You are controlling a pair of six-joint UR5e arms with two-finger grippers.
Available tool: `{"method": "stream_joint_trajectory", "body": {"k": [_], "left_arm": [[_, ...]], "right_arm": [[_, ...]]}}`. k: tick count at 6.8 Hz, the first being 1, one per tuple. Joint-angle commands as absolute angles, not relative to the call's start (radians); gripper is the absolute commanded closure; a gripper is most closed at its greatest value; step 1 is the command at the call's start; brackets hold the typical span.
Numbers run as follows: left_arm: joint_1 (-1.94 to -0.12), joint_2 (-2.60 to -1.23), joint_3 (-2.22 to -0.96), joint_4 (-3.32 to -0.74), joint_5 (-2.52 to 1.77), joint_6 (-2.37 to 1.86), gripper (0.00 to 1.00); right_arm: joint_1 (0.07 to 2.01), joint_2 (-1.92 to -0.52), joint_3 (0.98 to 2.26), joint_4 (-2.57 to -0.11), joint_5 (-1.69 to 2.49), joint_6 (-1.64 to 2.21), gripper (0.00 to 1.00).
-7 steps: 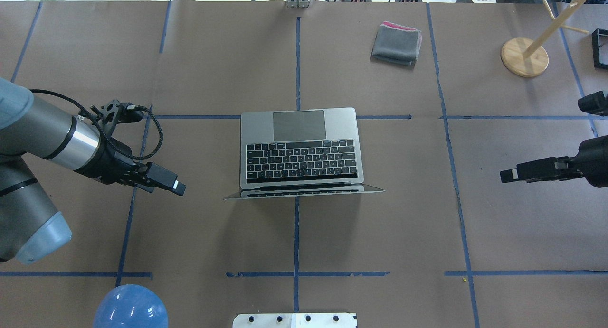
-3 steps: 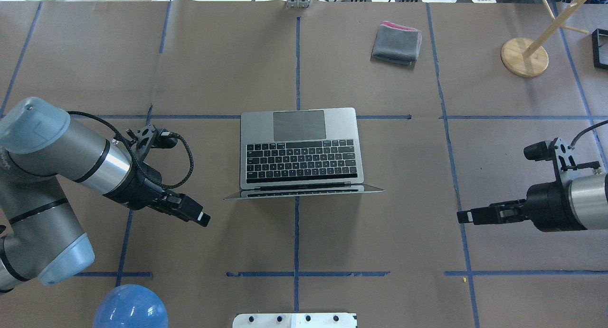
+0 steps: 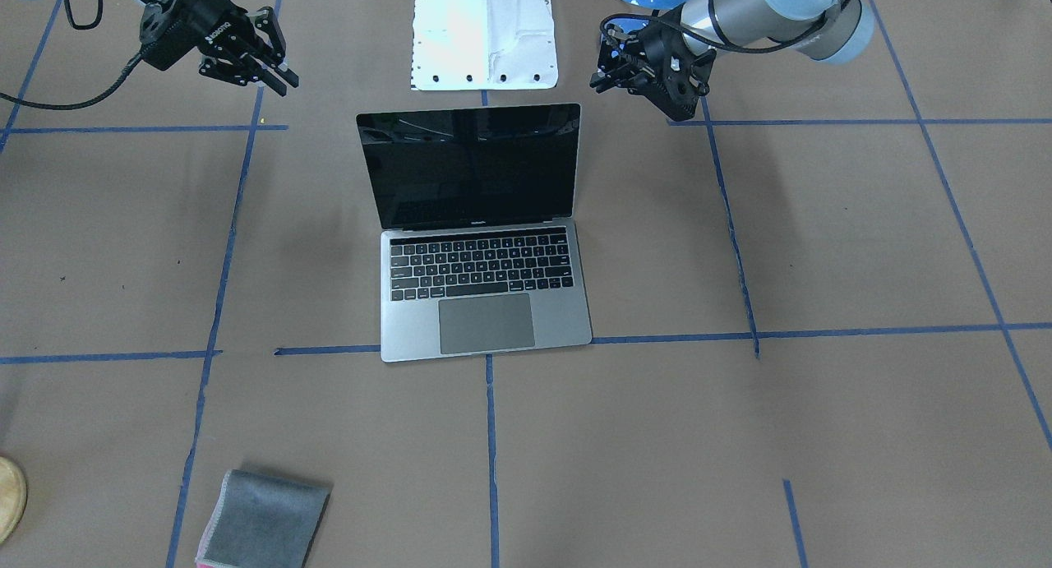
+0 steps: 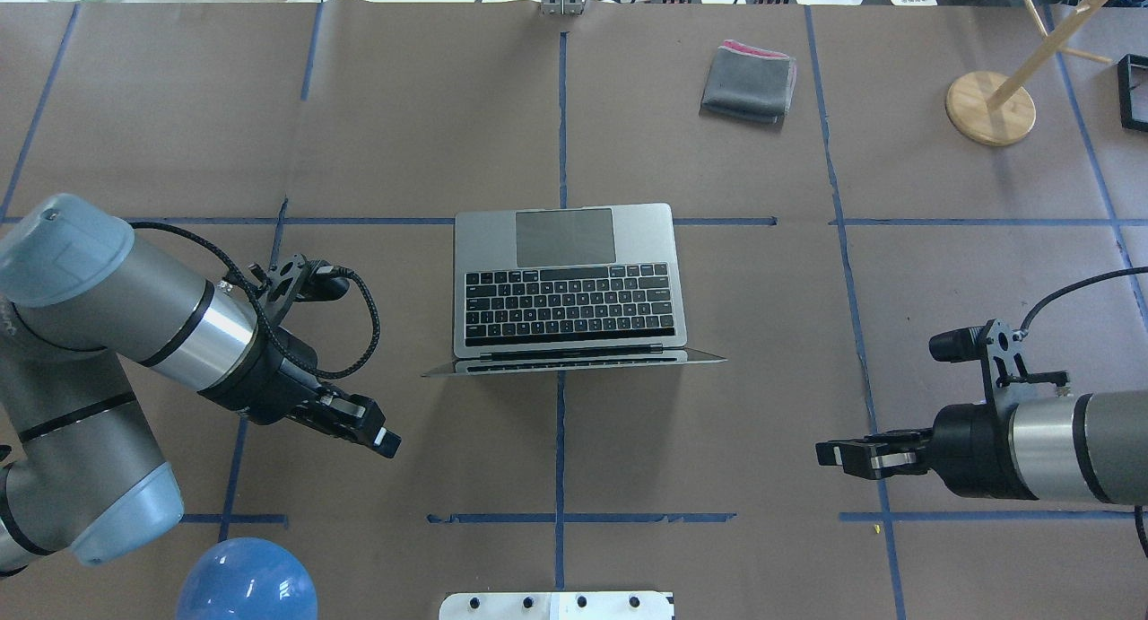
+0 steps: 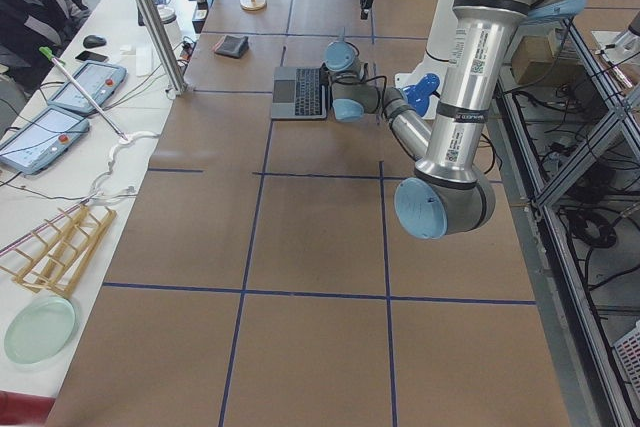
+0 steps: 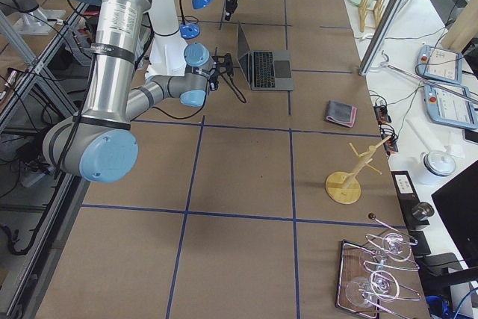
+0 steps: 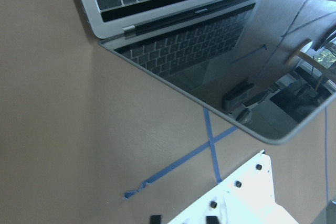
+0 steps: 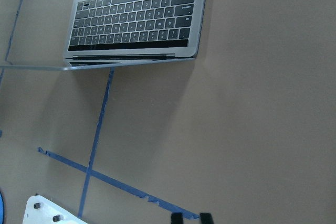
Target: Close laptop
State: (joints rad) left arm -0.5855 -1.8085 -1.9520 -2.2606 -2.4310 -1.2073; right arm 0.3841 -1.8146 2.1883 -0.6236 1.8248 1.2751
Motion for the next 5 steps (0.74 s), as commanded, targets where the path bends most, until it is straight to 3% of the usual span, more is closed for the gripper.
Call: {"method": "stream_joint_trajectory", "body": {"k": [1, 5], "left_arm": [[-0.580, -1.851, -1.956, -2.260, -2.422, -1.268, 0.99], [-0.577, -1.871, -1.937, -2.257, -2.419, -1.298, 1.00]], "right_arm": [[0.331, -1.772, 2.187, -0.629, 1.743, 1.293, 0.92], [0.331, -1.646, 2.175, -0.676, 1.723, 1.339, 0.94]]}}
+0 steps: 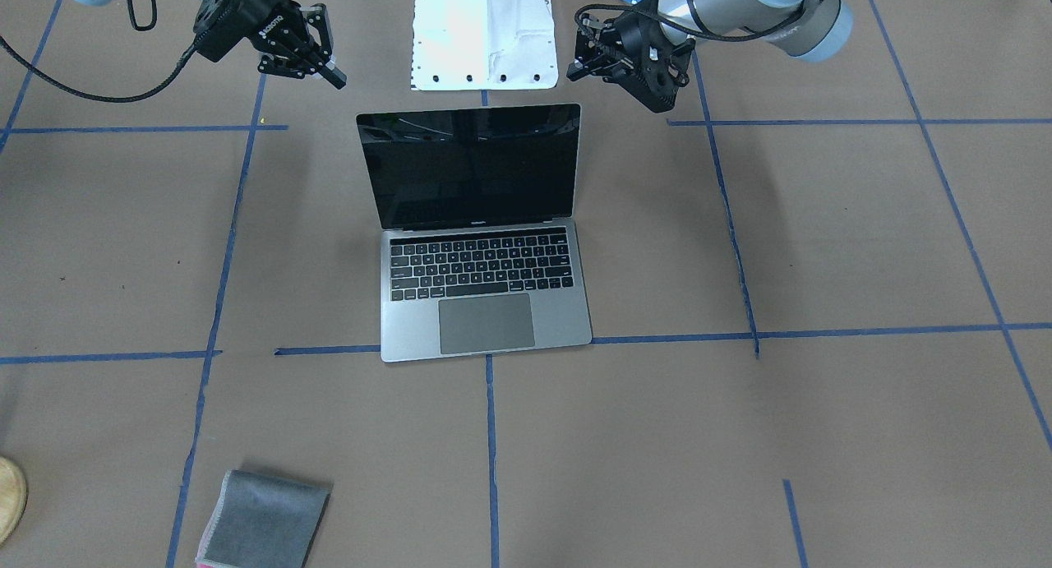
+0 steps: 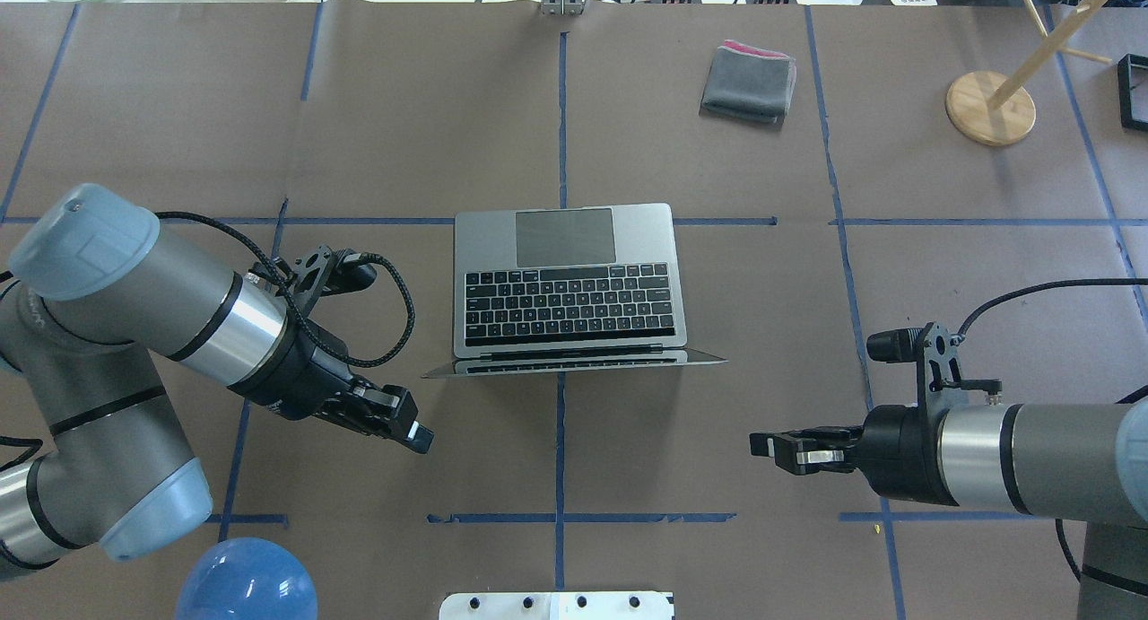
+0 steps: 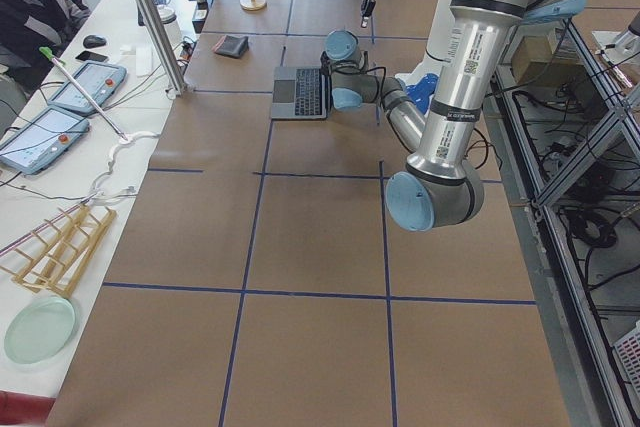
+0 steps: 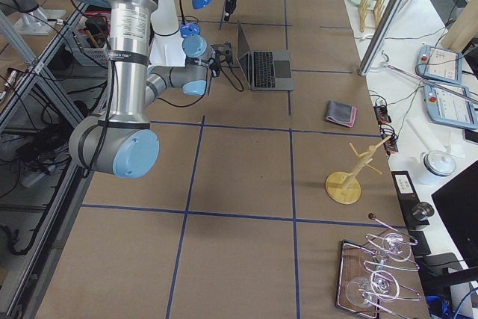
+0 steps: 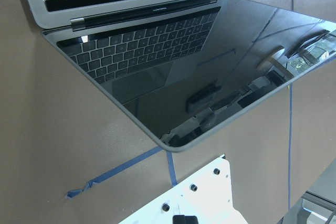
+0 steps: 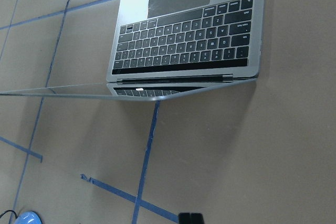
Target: Close laptop
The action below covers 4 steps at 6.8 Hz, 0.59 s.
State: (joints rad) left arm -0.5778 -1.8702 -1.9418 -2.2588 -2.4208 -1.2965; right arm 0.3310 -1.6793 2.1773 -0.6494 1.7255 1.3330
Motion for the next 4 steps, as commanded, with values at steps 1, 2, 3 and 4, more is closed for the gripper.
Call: {"method": "stream_joint_trajectory", "body": {"k": [1, 2, 3, 4], "left_arm": [[-0.577, -1.871, -1.937, -2.255, -2.407, -1.298, 1.00], [-0.577, -1.871, -1.937, -2.255, -2.392, -1.298, 1.00], [-0.578, -1.871, -1.939, -2.255, -2.369, -1.298, 1.00], [-0.578, -1.879, -1.939, -2.255, -2.323, -1.299, 1.00]], "right_arm": [[0.331, -1.631, 2.175, -0.701, 1.723, 1.339, 0.94], [0.330, -1.631, 2.175, -0.703, 1.723, 1.339, 0.94], [0.331, -1.631, 2.174, -0.703, 1.723, 1.339, 0.94], [0.334, -1.629, 2.172, -0.704, 1.718, 1.339, 0.94]]}}
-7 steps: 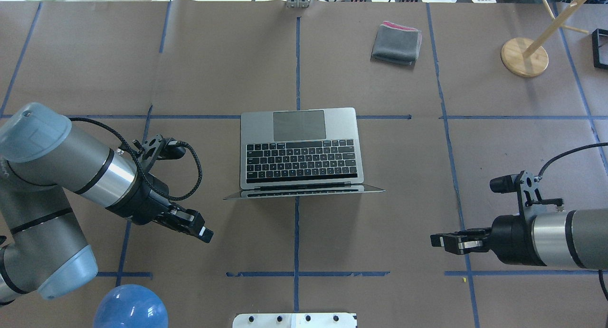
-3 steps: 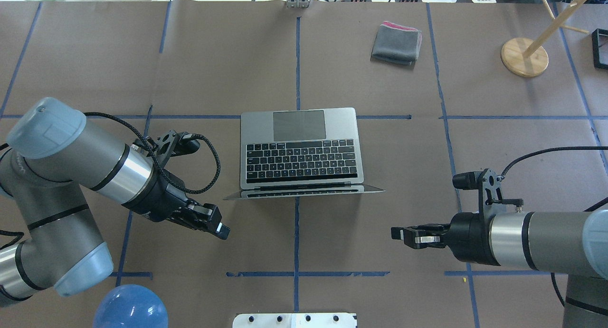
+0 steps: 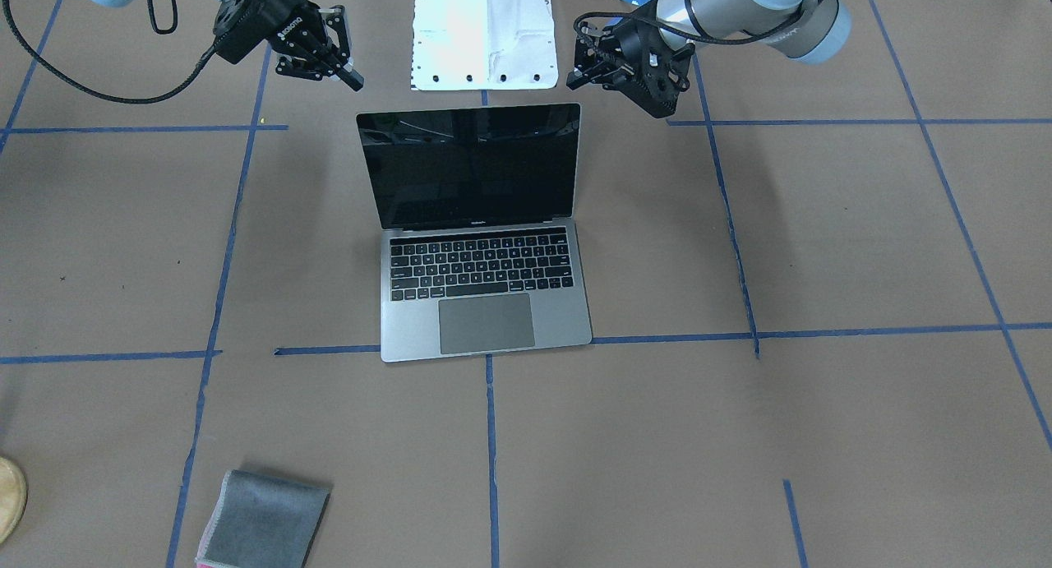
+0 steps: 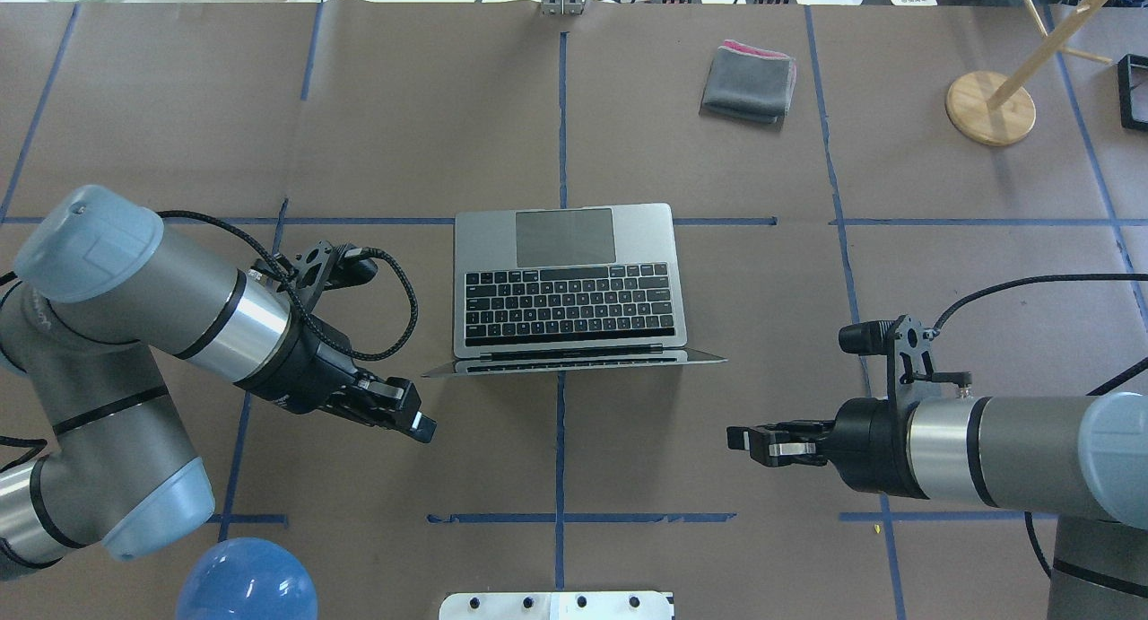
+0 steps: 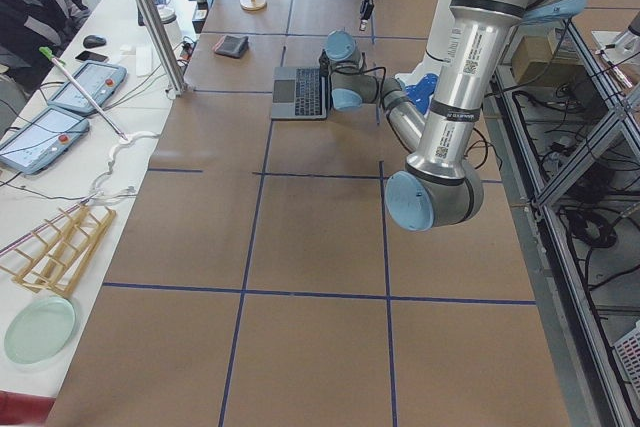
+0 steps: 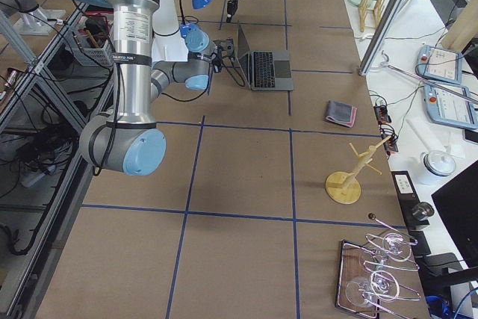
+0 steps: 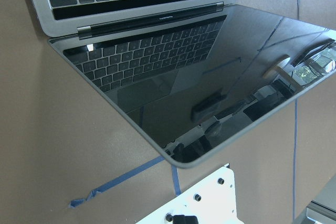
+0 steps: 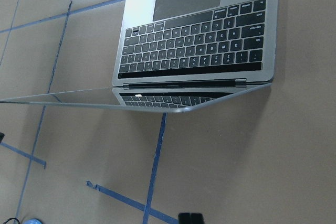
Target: Close laptop
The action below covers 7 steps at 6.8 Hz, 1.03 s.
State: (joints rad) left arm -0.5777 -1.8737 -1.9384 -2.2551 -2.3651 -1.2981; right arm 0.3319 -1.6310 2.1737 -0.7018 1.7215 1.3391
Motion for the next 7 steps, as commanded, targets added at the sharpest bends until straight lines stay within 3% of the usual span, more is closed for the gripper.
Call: {"method": "stream_joint_trajectory", "body": {"k": [1, 7], "left_arm": [[-0.580, -1.881, -1.939, -2.253, -2.281, -1.299, 1.00], [-0.595, -1.888, -1.933, -2.250, -2.223, -1.299, 1.00]], "right_arm": [[0.353, -1.629, 2.171, -0.706, 1.715, 1.339, 0.94], [0.458, -1.480, 2.142, -0.890, 1.713, 1.339, 0.97]]}}
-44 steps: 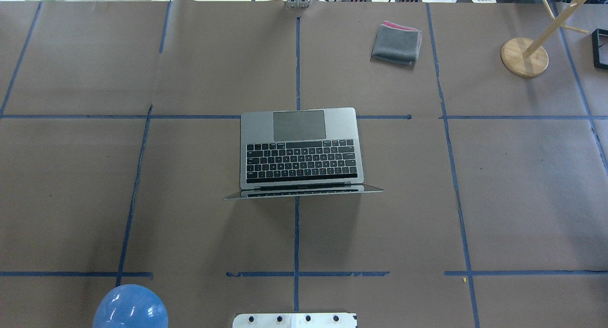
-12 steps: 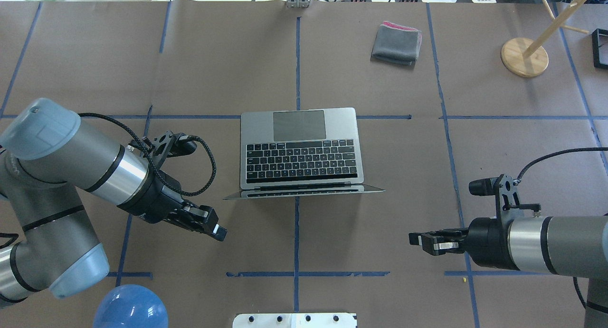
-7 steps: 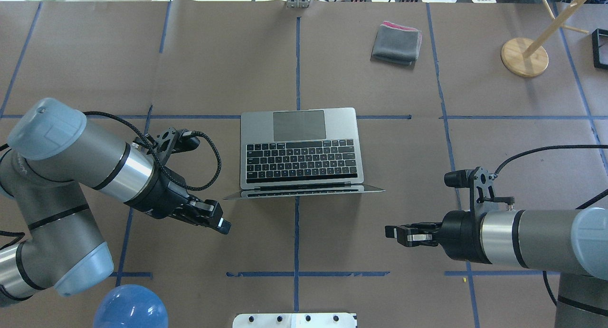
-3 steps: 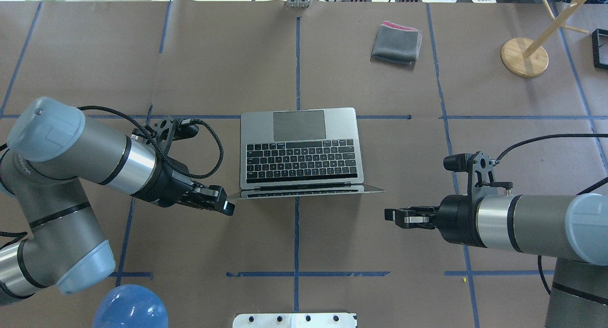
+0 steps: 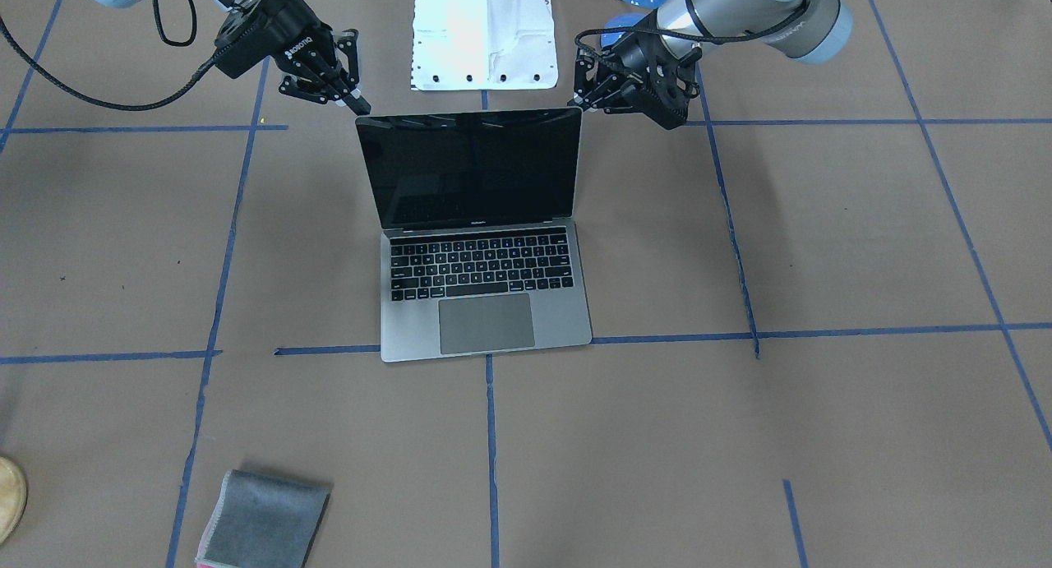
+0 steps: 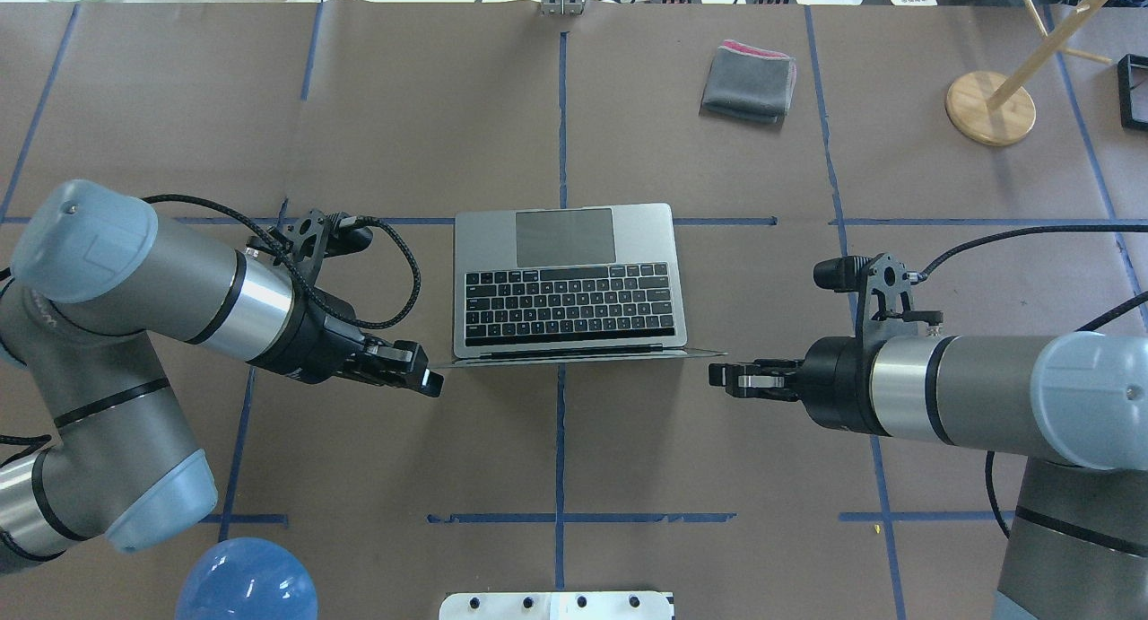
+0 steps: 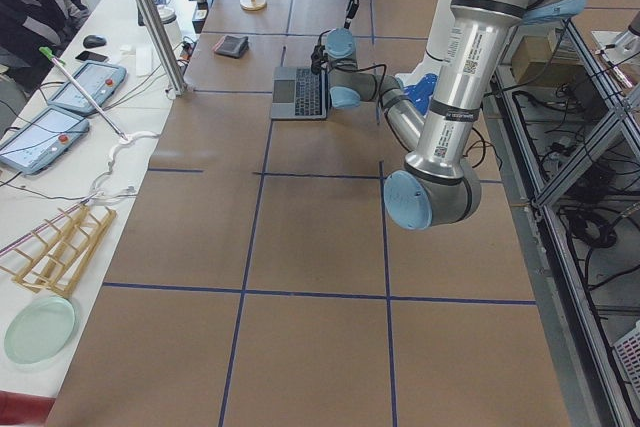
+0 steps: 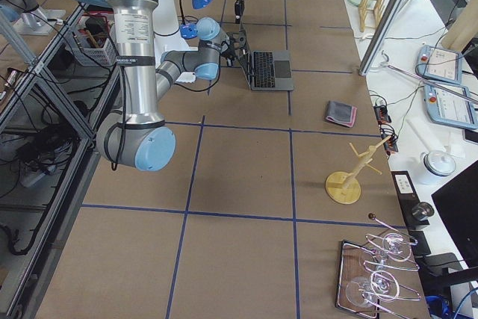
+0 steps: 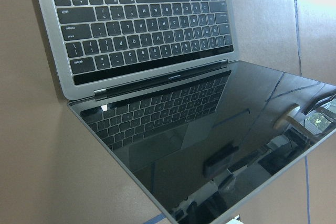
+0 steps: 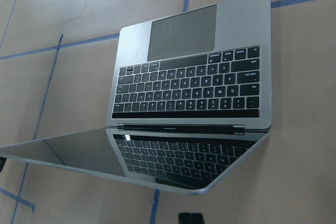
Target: Close laptop
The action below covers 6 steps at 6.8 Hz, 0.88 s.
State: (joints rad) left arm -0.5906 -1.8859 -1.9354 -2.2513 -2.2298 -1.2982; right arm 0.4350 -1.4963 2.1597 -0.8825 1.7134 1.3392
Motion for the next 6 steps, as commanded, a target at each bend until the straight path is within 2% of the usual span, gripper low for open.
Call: {"method": "stream_joint_trajectory", "body": {"k": [1, 4, 6], "left_arm": [[-0.597, -1.888, -1.931, -2.250, -2.223, -1.298, 1.00], [-0.617, -1.894, -1.916, -2.249, -2.221, -1.296, 1.00], [-0.644, -1.945, -1.849, -2.249, -2.223, -1.296, 1.00]], "right_arm": [[0.475, -1.454, 2.107, -0.890, 1.713, 1.339, 0.97], [0.531, -1.378, 2.030, -0.890, 1.718, 1.339, 0.98], [0.563, -1.347, 1.990, -0.894, 1.723, 1.338, 0.98]]}}
